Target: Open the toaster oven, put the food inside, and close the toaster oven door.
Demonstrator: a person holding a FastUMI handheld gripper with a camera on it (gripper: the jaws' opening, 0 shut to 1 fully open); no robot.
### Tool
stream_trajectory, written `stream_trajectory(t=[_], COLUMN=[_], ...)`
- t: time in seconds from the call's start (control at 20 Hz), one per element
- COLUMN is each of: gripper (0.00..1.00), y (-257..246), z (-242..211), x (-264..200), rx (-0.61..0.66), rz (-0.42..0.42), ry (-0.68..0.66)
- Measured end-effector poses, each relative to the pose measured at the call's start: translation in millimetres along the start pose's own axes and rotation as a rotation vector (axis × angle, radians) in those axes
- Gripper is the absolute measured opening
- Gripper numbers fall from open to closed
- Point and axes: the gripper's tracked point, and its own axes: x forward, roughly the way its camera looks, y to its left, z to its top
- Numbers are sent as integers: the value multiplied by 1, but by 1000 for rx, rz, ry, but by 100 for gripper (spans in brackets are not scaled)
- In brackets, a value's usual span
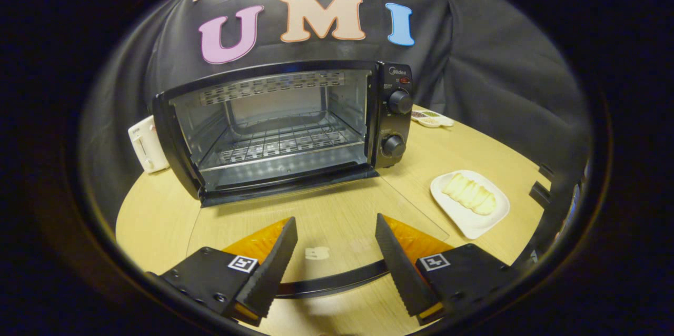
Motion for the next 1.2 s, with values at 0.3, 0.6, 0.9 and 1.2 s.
stream_trajectory(t=[0.3, 0.6, 0.9, 1.2], gripper=[95, 95, 96, 96], y=[-49, -127, -202, -220], z=[25, 43, 36, 25], x=[-2, 0, 8, 38], rx=[38, 25, -107, -116], rz=[-66, -187, -317, -249], ry=[-33, -71, -10, 41])
